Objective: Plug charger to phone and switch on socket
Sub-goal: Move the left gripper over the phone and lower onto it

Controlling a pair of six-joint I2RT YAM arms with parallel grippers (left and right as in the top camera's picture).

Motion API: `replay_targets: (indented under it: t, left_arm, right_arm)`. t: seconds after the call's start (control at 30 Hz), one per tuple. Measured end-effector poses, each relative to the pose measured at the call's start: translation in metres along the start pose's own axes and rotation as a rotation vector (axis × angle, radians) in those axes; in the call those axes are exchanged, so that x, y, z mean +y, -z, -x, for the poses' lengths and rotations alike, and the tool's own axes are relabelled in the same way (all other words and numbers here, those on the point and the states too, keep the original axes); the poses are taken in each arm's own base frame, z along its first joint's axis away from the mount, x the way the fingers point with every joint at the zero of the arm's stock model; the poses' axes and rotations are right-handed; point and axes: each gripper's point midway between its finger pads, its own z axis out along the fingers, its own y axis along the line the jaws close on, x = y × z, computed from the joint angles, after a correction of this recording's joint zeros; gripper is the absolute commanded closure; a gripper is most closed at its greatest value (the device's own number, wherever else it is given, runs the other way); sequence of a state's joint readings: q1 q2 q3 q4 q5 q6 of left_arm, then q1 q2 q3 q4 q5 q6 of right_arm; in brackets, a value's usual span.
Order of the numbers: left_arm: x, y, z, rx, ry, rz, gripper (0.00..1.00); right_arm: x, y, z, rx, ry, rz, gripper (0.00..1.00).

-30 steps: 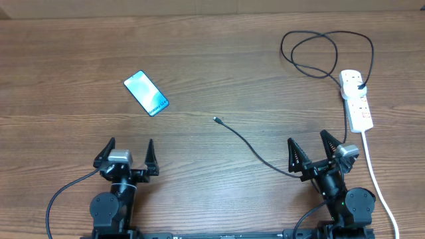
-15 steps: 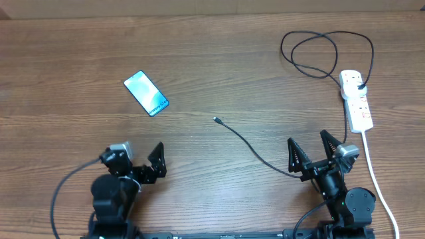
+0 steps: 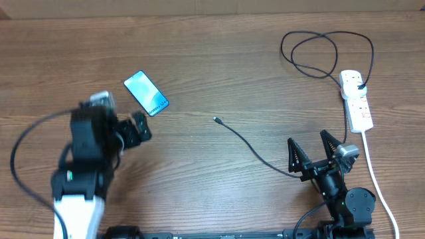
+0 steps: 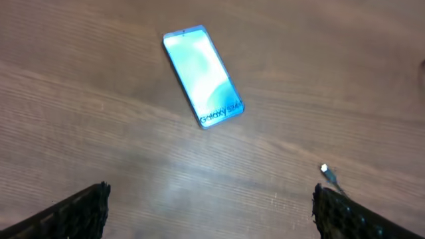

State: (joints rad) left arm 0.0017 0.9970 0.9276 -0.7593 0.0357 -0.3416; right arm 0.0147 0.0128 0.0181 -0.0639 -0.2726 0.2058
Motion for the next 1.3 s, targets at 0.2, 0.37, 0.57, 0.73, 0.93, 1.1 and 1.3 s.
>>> replay_targets:
  t: [0.2, 0.37, 0.57, 0.73, 0.93, 1.1, 1.3]
  left_arm:
    - [-0.012, -0.031, 0.006, 0.104, 0.068, -0.023, 0.0]
    - [-0.026, -0.062, 0.002, 0.172, 0.147, -0.092, 0.0]
    - [-0.026, -0.085, -0.014, 0.266, 0.215, -0.085, 0.0]
    - [-0.02, -0.1, -0.019, 0.352, 0.268, -0.013, 0.0]
    - [-0.018, -0.107, 0.005, 0.378, 0.298, 0.072, 0.0]
    - [-0.019, -0.118, 0.024, 0.393, 0.314, 0.131, 0.0]
    - [-0.024, -0.139, 0.022, 0.461, 0.316, 0.202, 0.0]
  right_arm:
    - [0.0, 0.0, 0.0, 0.0, 0.0, 0.0, 0.0]
    - [0.0, 0.0, 0.0, 0.0, -0.001, 0.0, 0.0]
    - [0.0, 0.0, 0.0, 0.001, -0.001, 0.0, 0.0]
    - [0.0, 0.0, 0.0, 0.0, 0.0, 0.0, 0.0]
    - [0.0, 0.0, 0.0, 0.0, 0.0, 0.0, 0.0]
    - [0.0, 0.0, 0.0, 0.0, 0.0, 0.0, 0.0]
    - [0.0, 0.0, 0.0, 0.001, -0.001, 0.0, 0.0]
